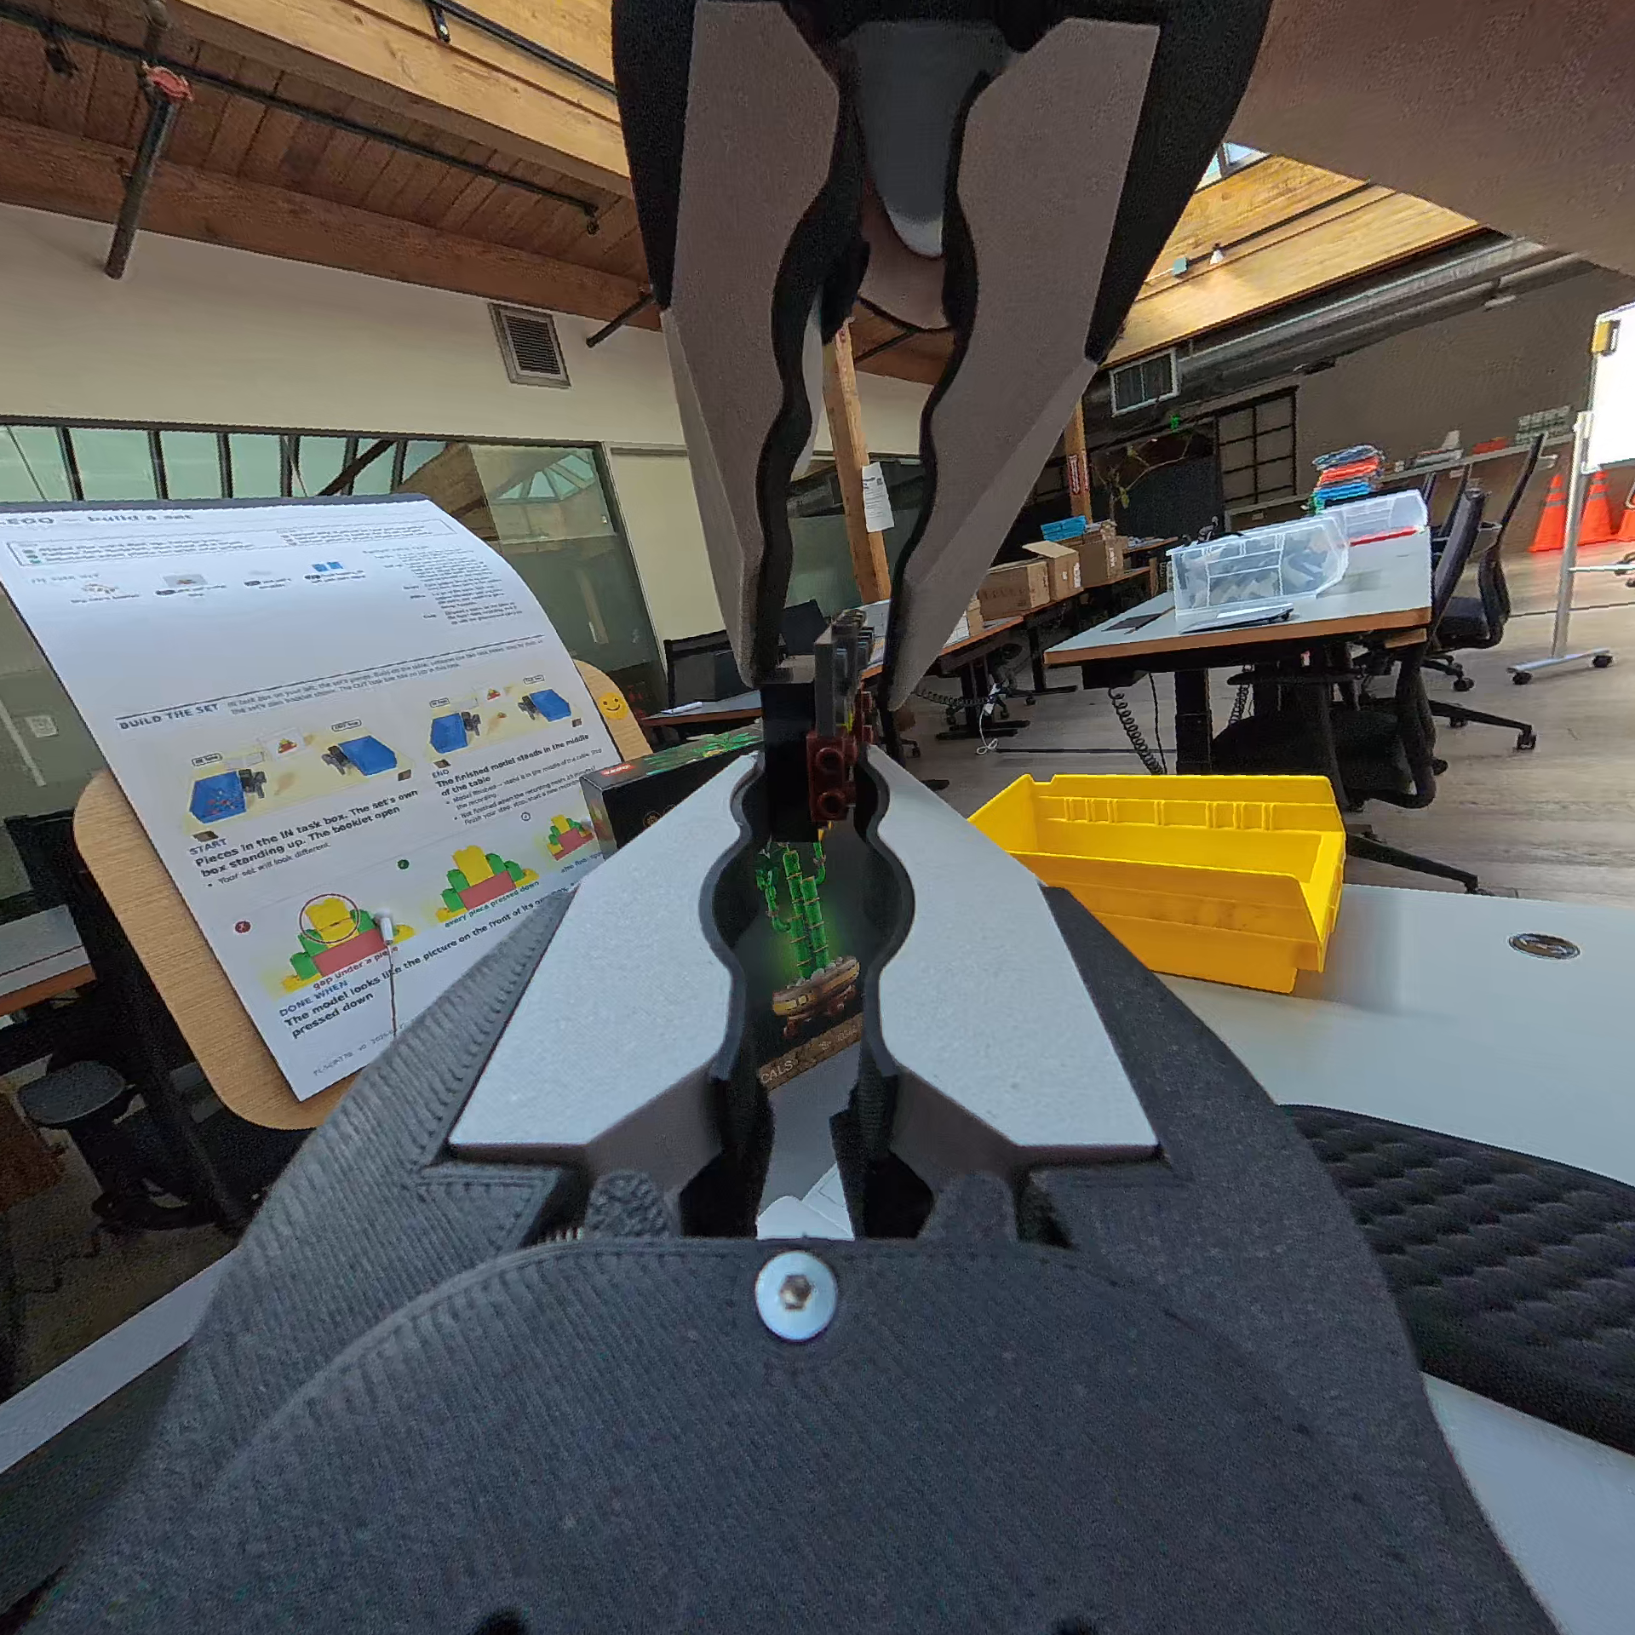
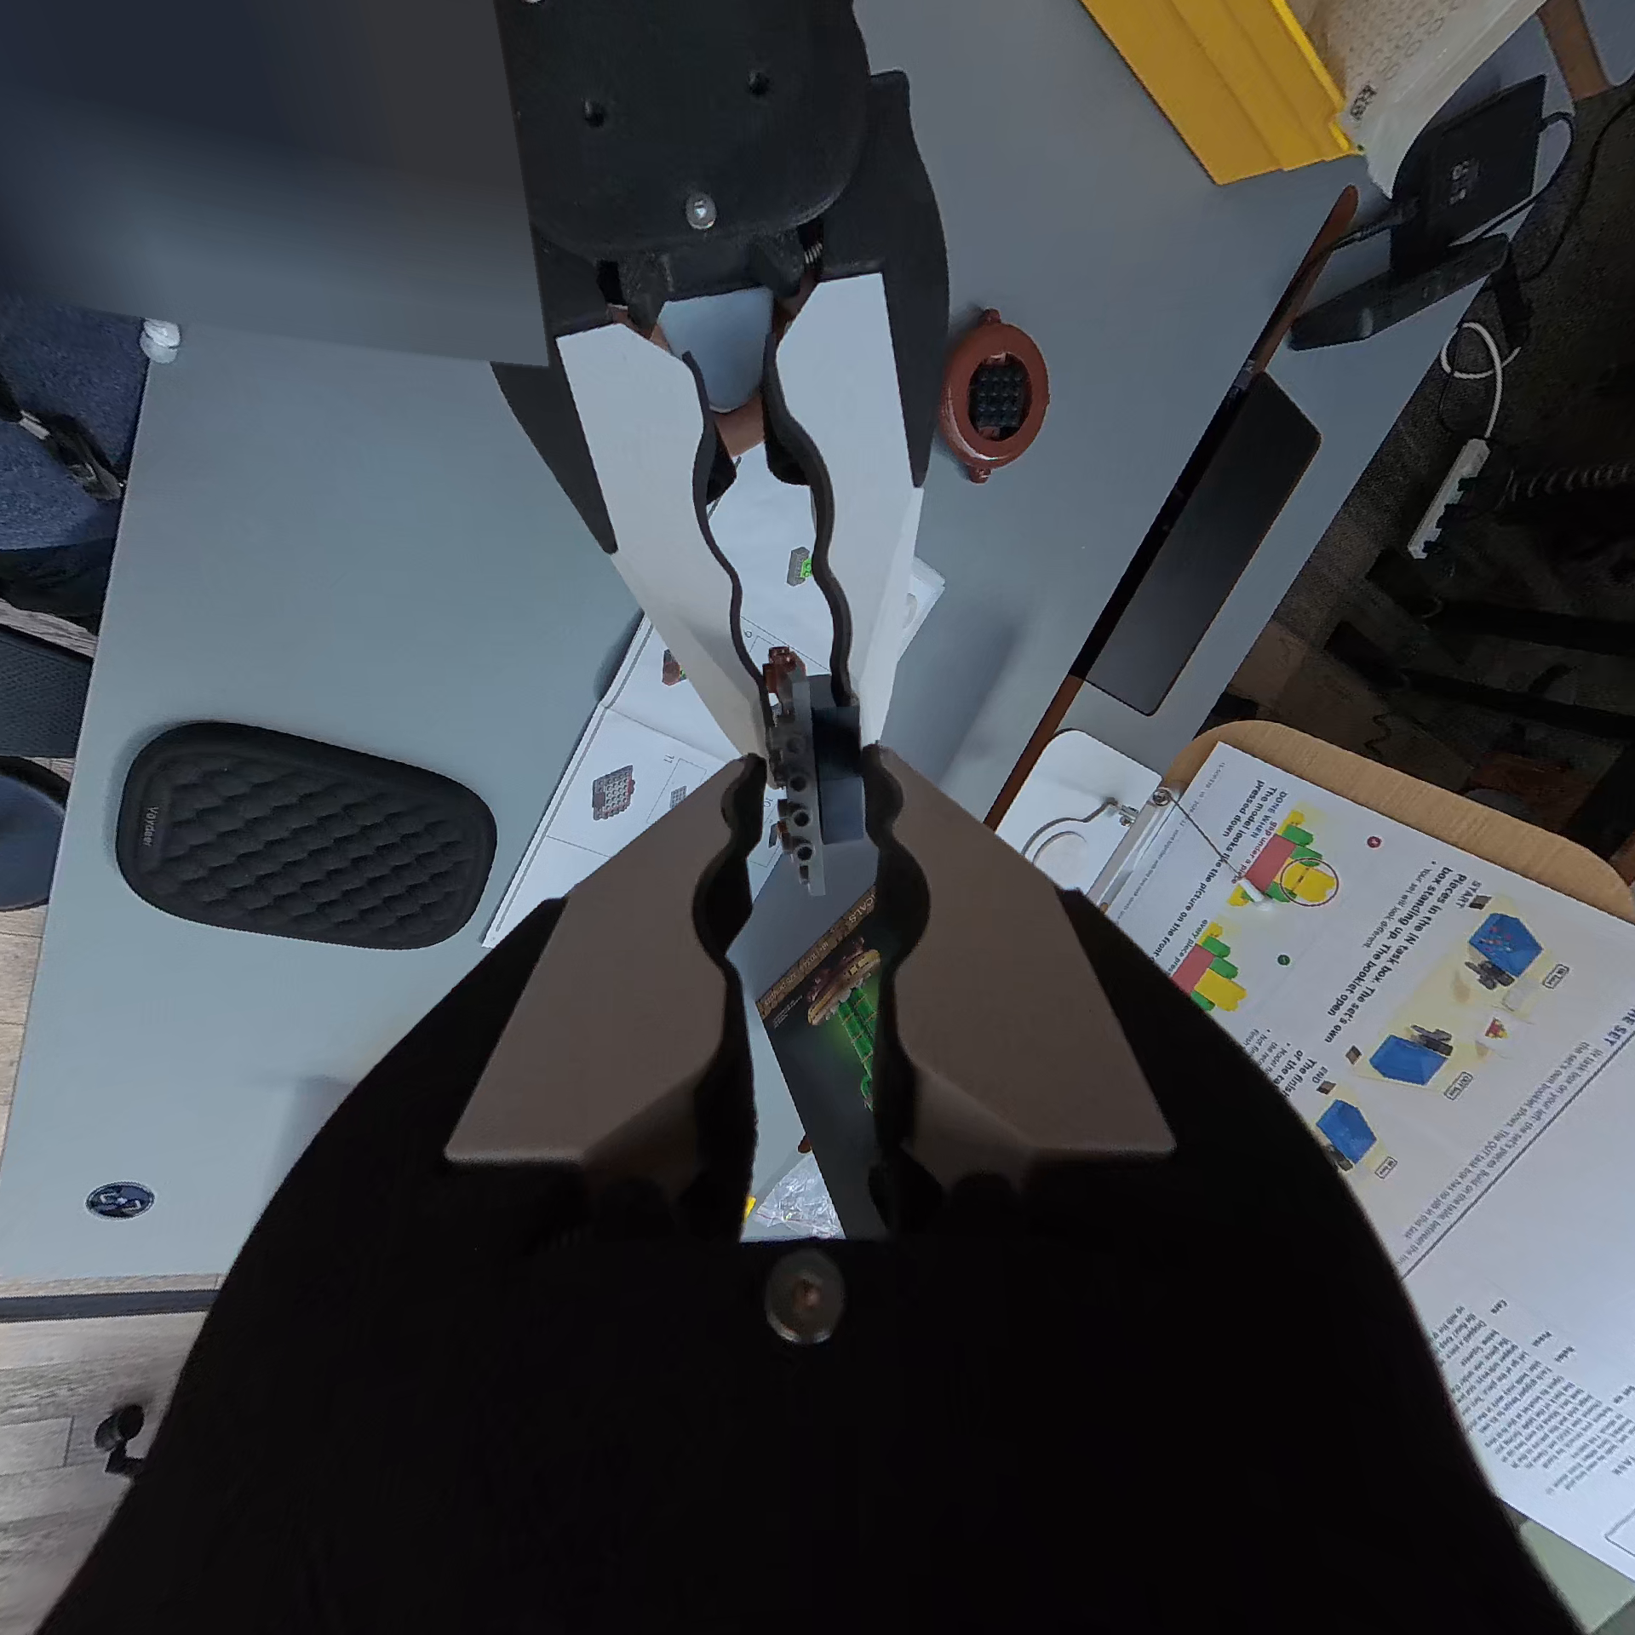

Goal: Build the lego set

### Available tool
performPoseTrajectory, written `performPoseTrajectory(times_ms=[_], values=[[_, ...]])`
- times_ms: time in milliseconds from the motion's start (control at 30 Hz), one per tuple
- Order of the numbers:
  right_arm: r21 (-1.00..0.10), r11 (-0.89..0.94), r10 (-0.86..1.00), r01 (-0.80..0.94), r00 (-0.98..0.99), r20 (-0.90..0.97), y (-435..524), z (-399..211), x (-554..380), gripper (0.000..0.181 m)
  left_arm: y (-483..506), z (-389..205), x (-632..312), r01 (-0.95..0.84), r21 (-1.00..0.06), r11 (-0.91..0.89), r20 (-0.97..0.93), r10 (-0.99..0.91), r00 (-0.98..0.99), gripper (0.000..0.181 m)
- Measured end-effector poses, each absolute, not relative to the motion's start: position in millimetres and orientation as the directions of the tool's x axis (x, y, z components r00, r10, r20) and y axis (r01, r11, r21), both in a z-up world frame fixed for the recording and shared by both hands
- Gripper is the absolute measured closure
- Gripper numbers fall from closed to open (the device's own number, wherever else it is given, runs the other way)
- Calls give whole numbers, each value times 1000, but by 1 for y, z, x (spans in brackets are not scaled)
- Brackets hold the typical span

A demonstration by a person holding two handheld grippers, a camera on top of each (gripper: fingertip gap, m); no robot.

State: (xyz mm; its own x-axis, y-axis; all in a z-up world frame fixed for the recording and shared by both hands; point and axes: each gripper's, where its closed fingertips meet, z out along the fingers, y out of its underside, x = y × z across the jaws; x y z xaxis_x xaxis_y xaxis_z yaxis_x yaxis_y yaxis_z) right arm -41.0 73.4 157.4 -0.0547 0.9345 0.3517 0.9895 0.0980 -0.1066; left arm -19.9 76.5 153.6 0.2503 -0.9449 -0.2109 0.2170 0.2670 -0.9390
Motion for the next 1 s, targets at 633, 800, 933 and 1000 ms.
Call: performPoseTrajectory(times_ms=[633,800,933,1000], values=[[-79,119,917,990,-79,391,81,154,-42,165,79,154,-22,210,-938,275,-216,-940,264,166],[-81,117,907,990,-73,415,84,153,-42,164,80,154,-23,219,-948,231,-178,-955,236,166],[-79,113,902,990,-70,425,84,153,-43,164,80,154,-23,231,-954,193,-144,-966,212,166],[-84,115,900,990,-68,430,84,154,-44,163,80,155,-24,242,-955,173,-126,-972,196,166]])
